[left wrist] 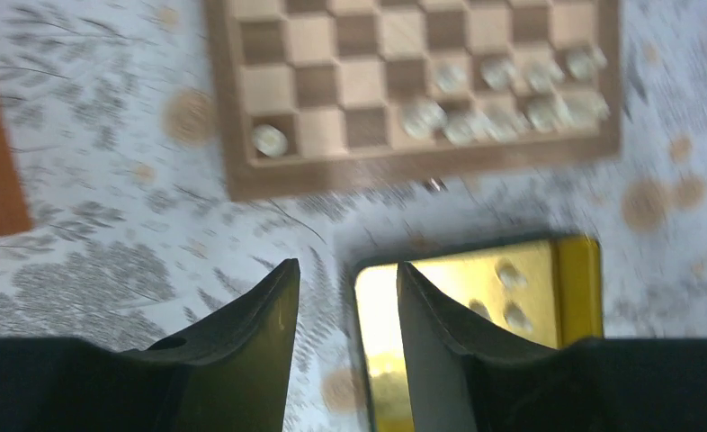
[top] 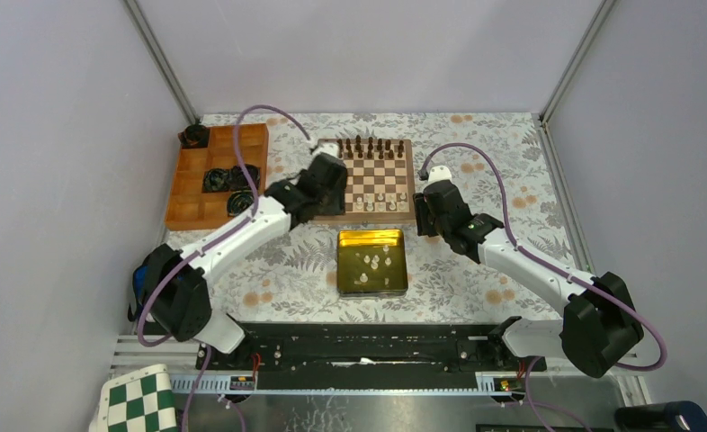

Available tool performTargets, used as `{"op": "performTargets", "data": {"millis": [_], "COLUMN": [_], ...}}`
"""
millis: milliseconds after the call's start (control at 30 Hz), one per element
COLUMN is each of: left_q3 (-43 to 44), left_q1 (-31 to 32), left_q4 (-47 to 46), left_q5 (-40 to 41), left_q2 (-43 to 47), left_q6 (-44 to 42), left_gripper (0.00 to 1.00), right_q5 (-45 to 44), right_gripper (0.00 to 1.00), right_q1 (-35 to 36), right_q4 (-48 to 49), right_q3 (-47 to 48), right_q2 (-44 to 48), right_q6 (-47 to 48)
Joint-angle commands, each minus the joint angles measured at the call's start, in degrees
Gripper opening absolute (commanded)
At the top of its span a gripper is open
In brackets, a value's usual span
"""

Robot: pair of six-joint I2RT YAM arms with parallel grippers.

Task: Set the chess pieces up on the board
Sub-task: Pick up the chess piece from the storage box.

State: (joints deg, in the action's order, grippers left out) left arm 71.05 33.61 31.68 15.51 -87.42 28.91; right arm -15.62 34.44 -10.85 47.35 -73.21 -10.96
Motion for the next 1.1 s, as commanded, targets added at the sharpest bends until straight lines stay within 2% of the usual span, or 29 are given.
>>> {"op": "performTargets", "data": {"millis": [0,200,400,733,1067], "left_q3": [-3.7,-5.3,-6.0,-4.6,-2.9], "left_q1": [8.7,15.9,17.6,20.6,22.1], "left_q4": [-1.3,0.3,0.0,-1.1,-1.3], "left_q5": [1.5,0.6,-2.7,-7.9,-11.5], "left_q2": [2.5,3.6,1.7,-4.8,-8.5], "left_q6": [-3.1,-3.3,-2.0,-8.4,-11.3], "left_gripper": [0.51,0.51,0.51,0.51,0.50], "right_q5": [-2.3,-3.9,-6.0,-5.9,-5.4], "right_gripper": [0.47,0.47,0.47,0.47,0.47], "right_q1": [-0.6,-0.9,-1.8,-5.0,-5.5], "right_q4": [1.7,1.4,1.0,1.9,2.3], "right_q3": [0.2,0.0,-0.7,-2.8,-3.8], "right_q2": [1.9,1.9,2.4,2.9,3.0], "right_q6": [-0.7,-1.4,-2.0,-4.2,-5.1]}}
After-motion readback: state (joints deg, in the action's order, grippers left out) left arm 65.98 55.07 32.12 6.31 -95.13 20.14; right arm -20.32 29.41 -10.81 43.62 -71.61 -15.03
